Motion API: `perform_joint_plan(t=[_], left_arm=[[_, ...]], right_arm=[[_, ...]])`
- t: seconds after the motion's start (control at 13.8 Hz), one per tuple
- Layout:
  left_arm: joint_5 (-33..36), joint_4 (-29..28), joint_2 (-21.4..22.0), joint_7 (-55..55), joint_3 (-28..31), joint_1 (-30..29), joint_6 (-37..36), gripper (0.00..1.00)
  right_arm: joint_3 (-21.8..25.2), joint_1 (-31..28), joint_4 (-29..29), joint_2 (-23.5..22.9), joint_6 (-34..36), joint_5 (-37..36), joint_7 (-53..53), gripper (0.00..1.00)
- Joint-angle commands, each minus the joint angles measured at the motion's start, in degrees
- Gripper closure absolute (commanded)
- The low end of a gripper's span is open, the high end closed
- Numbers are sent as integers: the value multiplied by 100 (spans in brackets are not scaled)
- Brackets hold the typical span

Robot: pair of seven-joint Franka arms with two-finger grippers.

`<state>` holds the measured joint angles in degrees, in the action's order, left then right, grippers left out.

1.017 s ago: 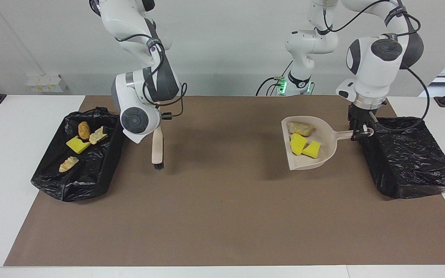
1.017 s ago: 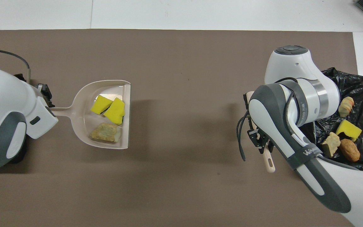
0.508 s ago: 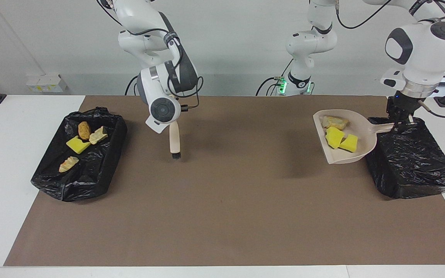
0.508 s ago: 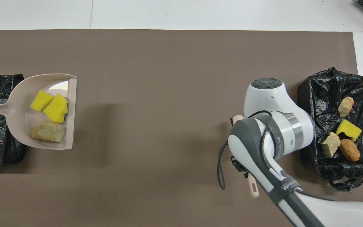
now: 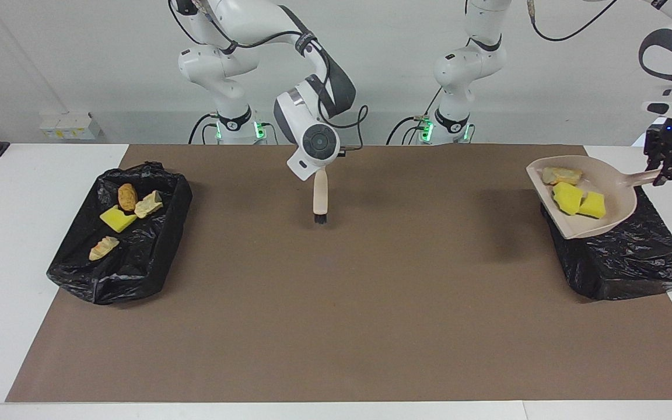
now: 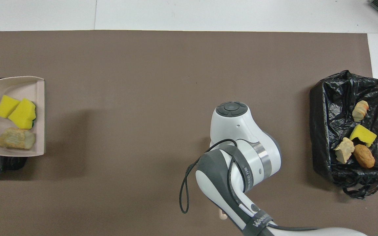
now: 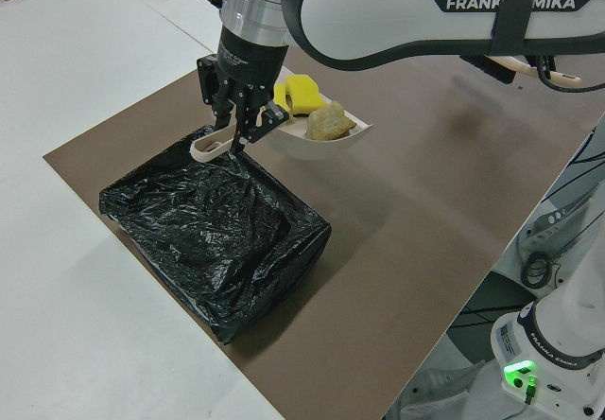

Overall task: Sweep and dump trash in bin
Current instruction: 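Tip the dustpan over the black trash bag with the left gripper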

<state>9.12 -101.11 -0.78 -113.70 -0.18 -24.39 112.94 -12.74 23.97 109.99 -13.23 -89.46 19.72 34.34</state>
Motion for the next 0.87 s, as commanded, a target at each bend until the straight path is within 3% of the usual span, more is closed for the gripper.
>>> perform_joint_plan(t=[0.0,0.22,0.44,0.8], left_arm=[[-24,846,-711,-731,-70,-513,61,100],[545,1173,-1021,-900,-61,-787,490,100],[1258,989,-1012,-760,-52,-787,1194,100],[2451,761,-1012,152,-52,-630,1362,100]], right_arm=[[-10,414,293,13,-421,207,232,100],[-18,521,794,250,-808,347,152,100],[-10,705,927,207,-897,436,47,100],[-18,776,927,233,-906,436,-75,100]])
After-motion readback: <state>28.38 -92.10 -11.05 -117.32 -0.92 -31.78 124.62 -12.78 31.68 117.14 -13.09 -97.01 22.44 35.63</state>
